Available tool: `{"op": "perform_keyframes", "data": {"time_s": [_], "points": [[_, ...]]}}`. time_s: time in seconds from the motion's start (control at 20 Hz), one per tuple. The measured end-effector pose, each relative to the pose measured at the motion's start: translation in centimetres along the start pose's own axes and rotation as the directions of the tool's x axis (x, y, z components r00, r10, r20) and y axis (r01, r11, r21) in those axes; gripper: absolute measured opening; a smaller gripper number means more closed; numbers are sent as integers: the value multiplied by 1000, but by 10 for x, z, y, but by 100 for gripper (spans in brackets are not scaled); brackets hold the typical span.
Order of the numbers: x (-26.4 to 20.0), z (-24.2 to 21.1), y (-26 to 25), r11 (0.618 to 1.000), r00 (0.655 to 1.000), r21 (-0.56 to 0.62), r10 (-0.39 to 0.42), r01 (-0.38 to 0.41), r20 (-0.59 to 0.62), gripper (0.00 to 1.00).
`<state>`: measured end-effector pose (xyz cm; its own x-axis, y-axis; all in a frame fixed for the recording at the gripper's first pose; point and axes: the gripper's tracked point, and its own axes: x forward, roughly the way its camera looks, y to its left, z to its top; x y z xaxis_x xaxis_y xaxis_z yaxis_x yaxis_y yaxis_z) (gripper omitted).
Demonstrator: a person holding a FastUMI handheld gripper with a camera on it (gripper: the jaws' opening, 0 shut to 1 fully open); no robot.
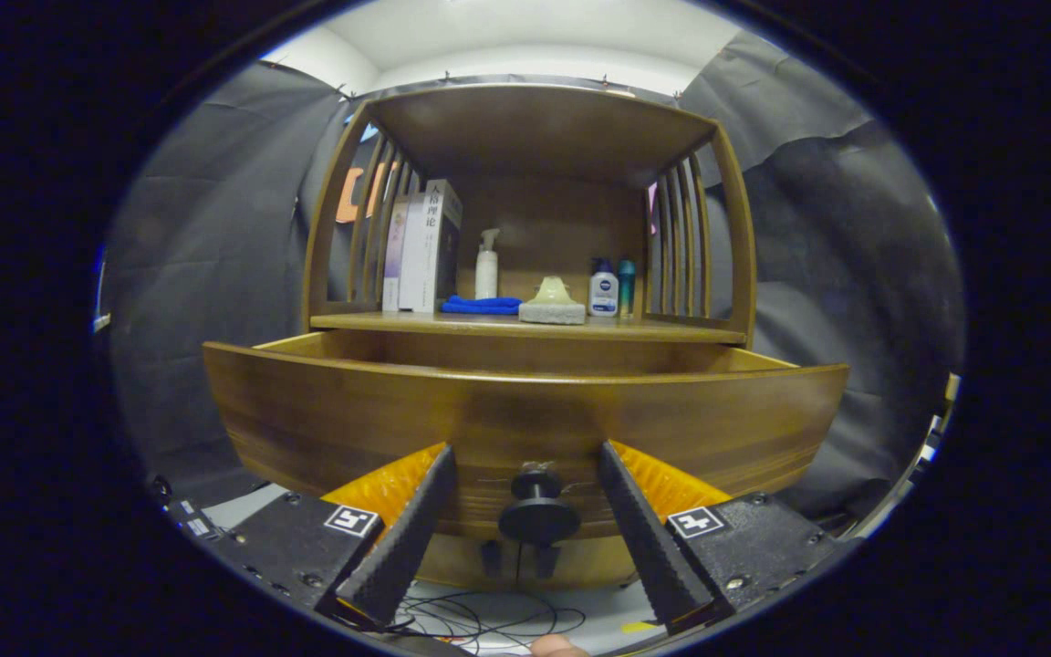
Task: Pull open the drawer, take out the items inside it, and place them on the countertop above the cabinet.
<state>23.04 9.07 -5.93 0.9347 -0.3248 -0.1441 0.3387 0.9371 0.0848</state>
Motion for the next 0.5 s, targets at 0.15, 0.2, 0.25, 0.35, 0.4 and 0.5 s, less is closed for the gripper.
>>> {"op": "perform_keyframes", "data": {"time_s": [0.15, 0.2, 0.25, 0.35, 0.4, 0.5], "points": [[14, 6, 0, 1000, 1000, 5, 1, -1, -5, 100], [19, 6, 1, 1000, 1000, 5, 4, -4, -19, 100], [22, 8, 1, 1000, 1000, 4, 5, -5, -13, 100], [33, 9, -1, 1000, 1000, 0, 8, -8, -24, 100], [37, 9, -1, 1000, 1000, 6, 11, -11, -26, 100], [44, 10, 0, 1000, 999, 7, 11, -11, -32, 100]]}}
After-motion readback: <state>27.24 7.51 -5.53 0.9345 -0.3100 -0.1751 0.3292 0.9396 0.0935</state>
